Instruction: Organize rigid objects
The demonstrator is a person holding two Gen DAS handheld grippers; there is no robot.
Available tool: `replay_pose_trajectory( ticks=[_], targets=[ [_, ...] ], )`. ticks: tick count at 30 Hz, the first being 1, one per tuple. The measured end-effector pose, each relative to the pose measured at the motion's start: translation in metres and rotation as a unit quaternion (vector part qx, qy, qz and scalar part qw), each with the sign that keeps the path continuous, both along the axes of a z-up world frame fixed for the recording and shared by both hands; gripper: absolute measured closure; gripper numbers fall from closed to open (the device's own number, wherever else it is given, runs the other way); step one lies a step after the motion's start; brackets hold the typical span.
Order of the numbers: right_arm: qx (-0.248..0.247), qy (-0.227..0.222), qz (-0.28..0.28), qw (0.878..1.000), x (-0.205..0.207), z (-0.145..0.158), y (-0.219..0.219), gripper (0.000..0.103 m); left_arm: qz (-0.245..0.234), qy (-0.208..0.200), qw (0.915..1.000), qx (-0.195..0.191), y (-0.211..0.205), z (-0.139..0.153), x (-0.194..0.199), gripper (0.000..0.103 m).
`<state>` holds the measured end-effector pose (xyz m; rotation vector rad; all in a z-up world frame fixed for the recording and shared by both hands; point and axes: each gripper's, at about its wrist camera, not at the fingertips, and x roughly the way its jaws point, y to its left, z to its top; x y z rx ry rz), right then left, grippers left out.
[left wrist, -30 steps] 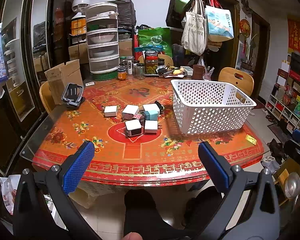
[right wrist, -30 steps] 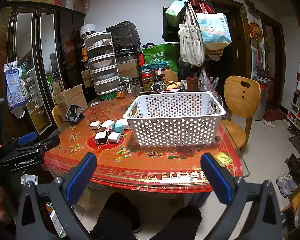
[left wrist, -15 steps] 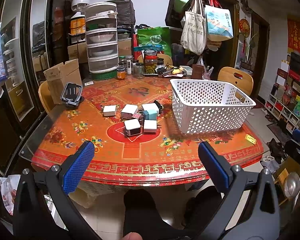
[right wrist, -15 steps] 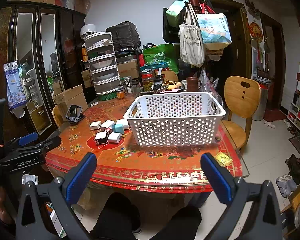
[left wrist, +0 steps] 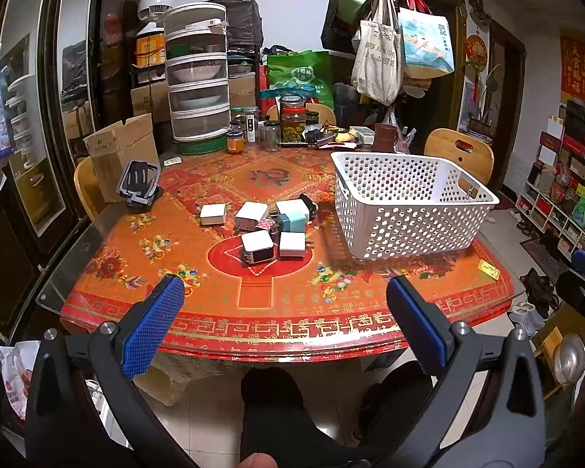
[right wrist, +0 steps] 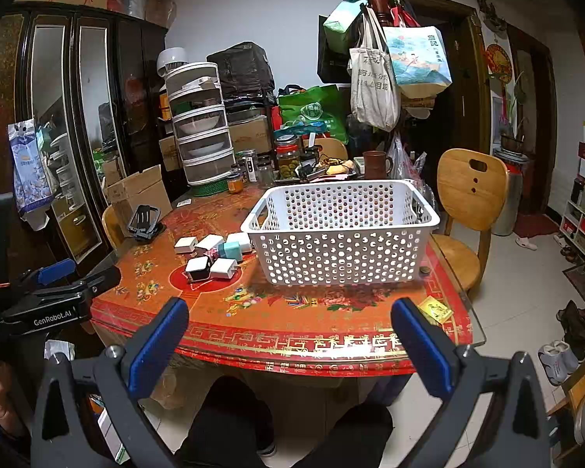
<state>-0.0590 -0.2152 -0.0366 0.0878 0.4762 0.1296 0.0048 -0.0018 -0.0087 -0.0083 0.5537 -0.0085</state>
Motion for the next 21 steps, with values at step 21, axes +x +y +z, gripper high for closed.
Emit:
replay_pose_trajectory(
  ticks=[21],
  targets=[
    [-0.001, 0.002, -0.001, 1.0, 0.004, -0.003, -0.003, 0.0, 0.005, -0.006, 1.0, -0.004, -0.003, -0.012, 0.01, 0.001]
  ],
)
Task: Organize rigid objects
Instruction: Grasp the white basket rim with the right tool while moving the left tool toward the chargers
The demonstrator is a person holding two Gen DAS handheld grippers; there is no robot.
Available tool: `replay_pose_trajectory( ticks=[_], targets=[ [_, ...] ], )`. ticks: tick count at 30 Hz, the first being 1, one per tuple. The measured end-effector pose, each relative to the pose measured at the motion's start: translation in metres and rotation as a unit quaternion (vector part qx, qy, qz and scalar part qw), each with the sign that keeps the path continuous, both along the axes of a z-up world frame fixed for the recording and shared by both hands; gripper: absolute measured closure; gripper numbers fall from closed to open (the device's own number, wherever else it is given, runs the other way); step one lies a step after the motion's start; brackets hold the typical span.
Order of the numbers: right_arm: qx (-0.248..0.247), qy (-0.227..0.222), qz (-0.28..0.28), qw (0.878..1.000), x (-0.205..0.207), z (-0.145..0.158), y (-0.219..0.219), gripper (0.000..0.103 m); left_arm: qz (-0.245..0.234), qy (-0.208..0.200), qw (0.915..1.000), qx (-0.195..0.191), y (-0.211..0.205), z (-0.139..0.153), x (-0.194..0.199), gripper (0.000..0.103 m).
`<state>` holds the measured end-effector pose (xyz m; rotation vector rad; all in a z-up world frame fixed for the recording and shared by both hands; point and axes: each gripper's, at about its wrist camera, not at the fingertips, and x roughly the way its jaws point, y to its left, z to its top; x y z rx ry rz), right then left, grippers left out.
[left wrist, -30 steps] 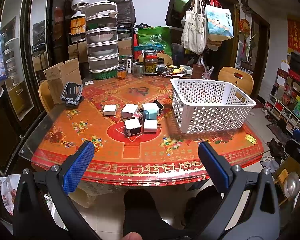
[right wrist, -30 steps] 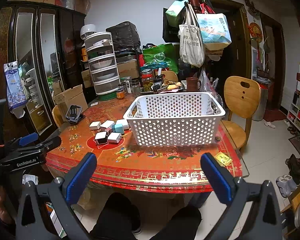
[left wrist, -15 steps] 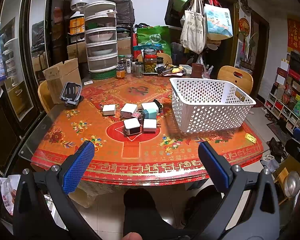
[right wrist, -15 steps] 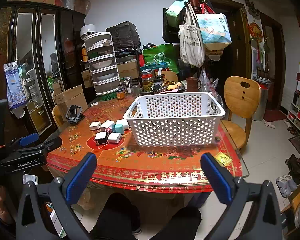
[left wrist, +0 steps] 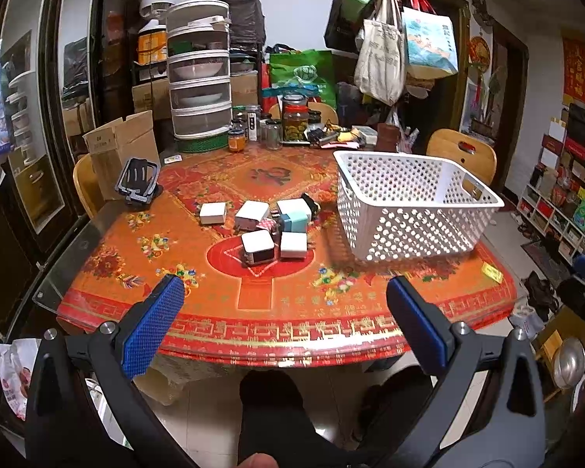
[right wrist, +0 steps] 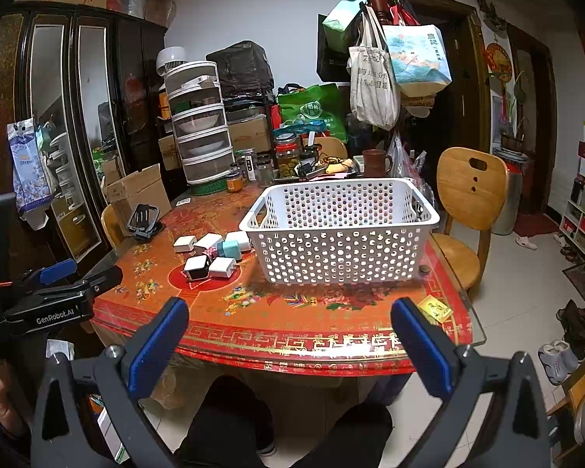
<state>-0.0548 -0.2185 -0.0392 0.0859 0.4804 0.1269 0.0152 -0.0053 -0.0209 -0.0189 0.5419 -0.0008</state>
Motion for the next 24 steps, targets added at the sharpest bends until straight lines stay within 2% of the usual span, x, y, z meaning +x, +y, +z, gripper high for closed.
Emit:
replay_pose_trajectory(
  ticks=[4, 6, 8, 11, 14, 17, 19, 20, 24],
  targets=[
    [-0.01, -0.033, -0.003, 0.999, 0.015, -0.004, -0.013, 0.0, 0.004, -0.022, 0.9998, -0.004, 0.012, -0.004, 0.021, 0.001],
    [-0.011, -0.048, -0.02, 0.999, 0.04, -0.002, -0.036, 0.0, 0.017, -0.032, 0.9992, -0.017, 0.027, -0.008, 0.036, 0.001],
    [-0.009, -0.049, -0.047, 0.998, 0.072, -0.001, -0.068, 0.0, 0.029, -0.025, 0.9985, -0.039, 0.045, -0.013, 0.057, 0.001],
    [-0.027, -0.013, -0.092, 0.995, 0.126, -0.003, -0.118, 0.0, 0.051, -0.002, 0.9978, -0.041, 0.069, -0.026, 0.096, 0.001],
    [-0.04, 0.044, -0.128, 0.99, 0.183, -0.011, -0.156, 0.0, 0.049, 0.075, 0.9956, -0.029, 0.084, -0.055, 0.135, 0.001],
    [0.016, 0.122, -0.128, 0.984, 0.235, -0.028, -0.185, 0.0, 0.074, 0.095, 0.9921, -0.036, 0.098, -0.076, 0.154, 0.001],
    [0.022, 0.156, -0.123, 0.98, 0.263, -0.043, -0.193, 0.0, 0.075, 0.108, 0.9895, -0.059, 0.109, -0.087, 0.163, 0.001],
    [0.02, 0.173, -0.122, 0.977, 0.275, -0.051, -0.196, 0.004, 0.073, 0.11, 0.9885, -0.073, 0.115, -0.091, 0.166, 0.001],
    [0.049, 0.209, -0.101, 0.972, 0.304, -0.072, -0.202, 0.01, 0.071, 0.116, 0.9875, -0.079, 0.125, -0.11, 0.174, 0.001]
  ],
)
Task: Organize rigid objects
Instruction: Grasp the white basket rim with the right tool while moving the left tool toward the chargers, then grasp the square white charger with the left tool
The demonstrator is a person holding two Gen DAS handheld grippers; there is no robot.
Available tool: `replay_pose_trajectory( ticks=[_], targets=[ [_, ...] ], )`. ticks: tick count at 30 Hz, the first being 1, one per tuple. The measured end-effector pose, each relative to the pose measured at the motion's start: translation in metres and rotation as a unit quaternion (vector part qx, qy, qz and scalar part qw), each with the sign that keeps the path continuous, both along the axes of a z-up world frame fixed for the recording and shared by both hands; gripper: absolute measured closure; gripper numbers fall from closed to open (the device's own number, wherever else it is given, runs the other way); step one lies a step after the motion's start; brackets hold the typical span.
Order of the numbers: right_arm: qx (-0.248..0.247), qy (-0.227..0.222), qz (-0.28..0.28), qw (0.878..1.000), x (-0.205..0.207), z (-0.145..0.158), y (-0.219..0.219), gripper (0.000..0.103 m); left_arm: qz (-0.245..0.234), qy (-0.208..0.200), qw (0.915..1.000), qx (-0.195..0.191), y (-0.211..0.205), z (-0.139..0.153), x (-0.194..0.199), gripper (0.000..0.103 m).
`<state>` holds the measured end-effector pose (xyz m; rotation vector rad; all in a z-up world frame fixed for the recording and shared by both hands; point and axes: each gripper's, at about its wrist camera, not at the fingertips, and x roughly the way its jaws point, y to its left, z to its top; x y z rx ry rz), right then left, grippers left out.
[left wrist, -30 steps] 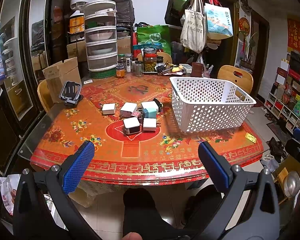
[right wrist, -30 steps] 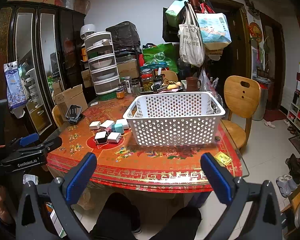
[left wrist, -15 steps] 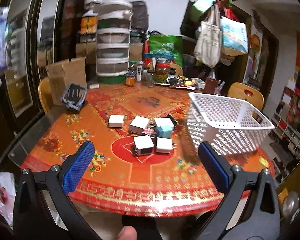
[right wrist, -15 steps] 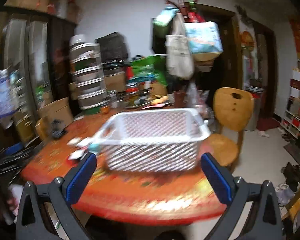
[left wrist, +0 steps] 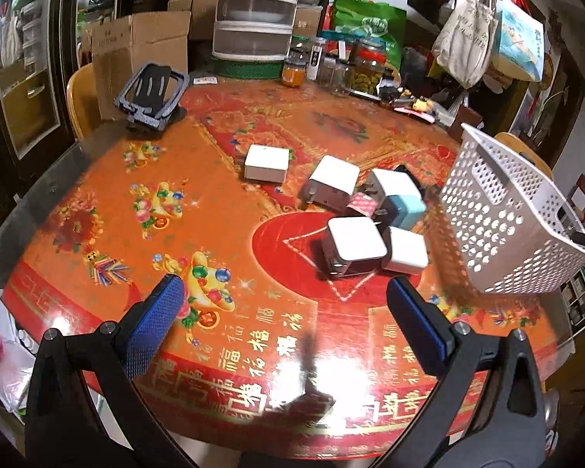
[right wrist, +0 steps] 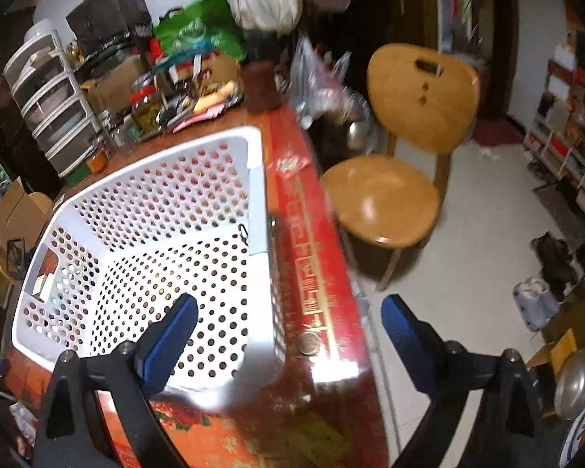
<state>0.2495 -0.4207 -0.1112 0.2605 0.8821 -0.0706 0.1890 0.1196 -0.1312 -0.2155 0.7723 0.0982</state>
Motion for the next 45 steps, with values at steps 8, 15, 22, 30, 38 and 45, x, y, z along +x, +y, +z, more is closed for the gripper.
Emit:
replay_pose_trajectory(
  ticks=[8, 15, 22, 30, 38, 45],
  targets=[
    [0.069, 0.018, 0.027, 0.997, 0.023, -0.021, -0.001, 0.035, -0.02, 0.028, 0.9992, 0.021, -0.006, -0.021, 0.02, 0.001],
    [0.102, -0.003, 0.028, 0.994, 0.024, -0.023, 0.003, 0.047, -0.033, 0.04, 0.9985, 0.019, -0.011, -0.032, 0.038, 0.001],
    [0.082, 0.003, 0.024, 0.996, 0.028, -0.021, 0.012, 0.061, -0.056, 0.065, 0.9954, 0.042, -0.025, -0.042, 0.061, 0.001],
    [0.074, 0.009, 0.019, 0.997, 0.03, -0.02, 0.011, 0.065, -0.094, 0.08, 0.9897, 0.073, -0.057, -0.049, 0.093, 0.002],
    [0.075, 0.008, 0.021, 0.997, 0.03, -0.02, 0.01, 0.065, -0.099, 0.093, 0.9896, 0.048, -0.058, -0.056, 0.114, 0.031],
    [0.076, 0.008, 0.021, 0.997, 0.031, -0.02, 0.01, 0.065, -0.093, 0.079, 0.991, 0.054, -0.06, -0.055, 0.11, 0.048]
  ],
)
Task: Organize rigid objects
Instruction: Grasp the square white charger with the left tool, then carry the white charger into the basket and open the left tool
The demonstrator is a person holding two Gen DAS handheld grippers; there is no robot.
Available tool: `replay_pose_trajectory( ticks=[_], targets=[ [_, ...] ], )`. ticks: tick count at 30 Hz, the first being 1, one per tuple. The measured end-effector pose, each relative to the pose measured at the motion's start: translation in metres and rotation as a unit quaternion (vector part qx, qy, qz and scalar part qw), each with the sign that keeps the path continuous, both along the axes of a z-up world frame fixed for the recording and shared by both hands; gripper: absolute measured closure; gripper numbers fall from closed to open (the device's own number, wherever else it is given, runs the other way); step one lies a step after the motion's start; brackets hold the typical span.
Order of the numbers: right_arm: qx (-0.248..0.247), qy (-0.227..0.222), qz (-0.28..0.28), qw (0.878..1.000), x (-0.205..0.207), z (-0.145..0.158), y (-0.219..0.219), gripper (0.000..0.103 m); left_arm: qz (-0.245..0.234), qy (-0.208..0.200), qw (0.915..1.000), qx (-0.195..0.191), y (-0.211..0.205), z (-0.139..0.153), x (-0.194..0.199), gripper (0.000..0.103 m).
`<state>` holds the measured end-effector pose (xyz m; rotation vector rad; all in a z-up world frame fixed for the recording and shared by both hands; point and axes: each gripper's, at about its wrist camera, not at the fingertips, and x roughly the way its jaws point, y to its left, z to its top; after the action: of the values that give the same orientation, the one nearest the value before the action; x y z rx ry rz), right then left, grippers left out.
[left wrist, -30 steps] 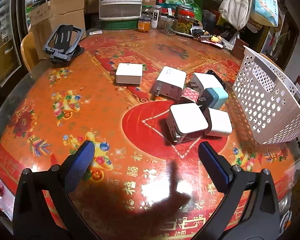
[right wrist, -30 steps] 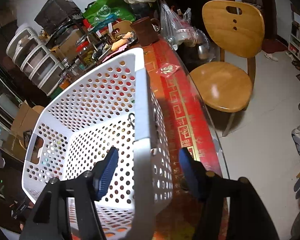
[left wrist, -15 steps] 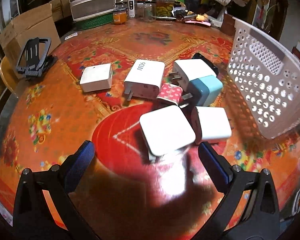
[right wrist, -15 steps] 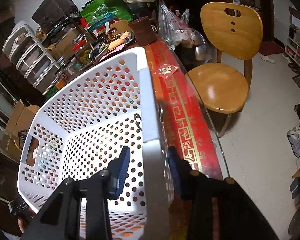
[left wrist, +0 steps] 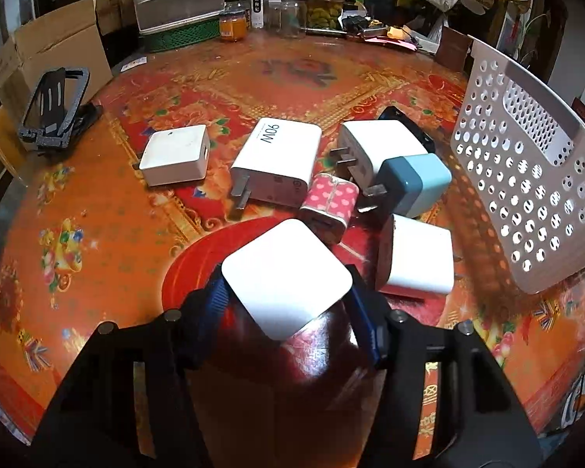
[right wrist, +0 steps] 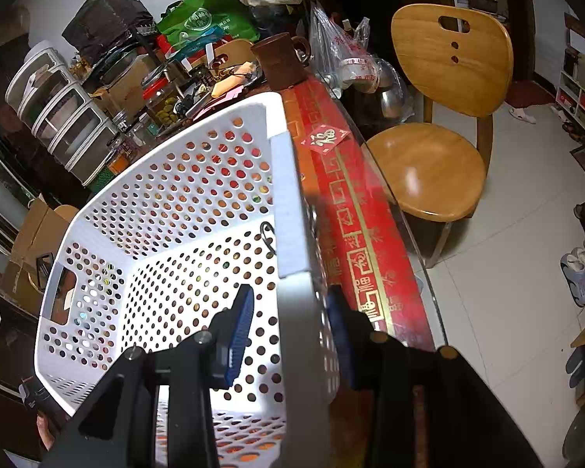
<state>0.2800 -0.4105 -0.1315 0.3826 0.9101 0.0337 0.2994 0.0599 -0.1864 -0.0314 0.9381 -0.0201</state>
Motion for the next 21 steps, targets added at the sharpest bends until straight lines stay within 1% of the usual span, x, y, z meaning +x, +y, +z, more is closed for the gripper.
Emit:
replay_pose_trajectory(
  ticks=[4, 6, 9, 13, 17, 21],
  targets=[
    [-0.002, 0.001, 0.0, 1.0, 0.0, 0.0, 0.002, 0.065, 0.003, -0.026, 0.9996, 0.008, 0.006, 0.009, -0.008, 0.048],
    [-0.002, 0.002, 0.001, 1.0, 0.001, 0.0, 0.002, 0.065, 0.005, -0.04, 0.9989, 0.023, 0.01, 0.019, -0.009, 0.048],
    [-0.003, 0.003, 0.002, 1.0, 0.001, 0.0, 0.002, 0.065, 0.001, -0.051, 0.9975, 0.049, 0.016, 0.034, -0.003, 0.048],
    [-0.004, 0.003, 0.003, 1.0, 0.001, 0.0, 0.003, 0.065, -0.012, -0.063, 0.9958, 0.065, 0.019, 0.057, 0.013, 0.048],
    [-0.004, 0.003, 0.002, 1.0, 0.001, -0.001, 0.003, 0.065, -0.023, -0.087, 0.9912, 0.097, 0.009, 0.088, 0.024, 0.048],
    [-0.008, 0.005, 0.0, 1.0, 0.002, -0.001, 0.002, 0.066, -0.051, -0.119, 0.9841, 0.121, -0.024, 0.127, 0.034, 0.048]
  ],
)
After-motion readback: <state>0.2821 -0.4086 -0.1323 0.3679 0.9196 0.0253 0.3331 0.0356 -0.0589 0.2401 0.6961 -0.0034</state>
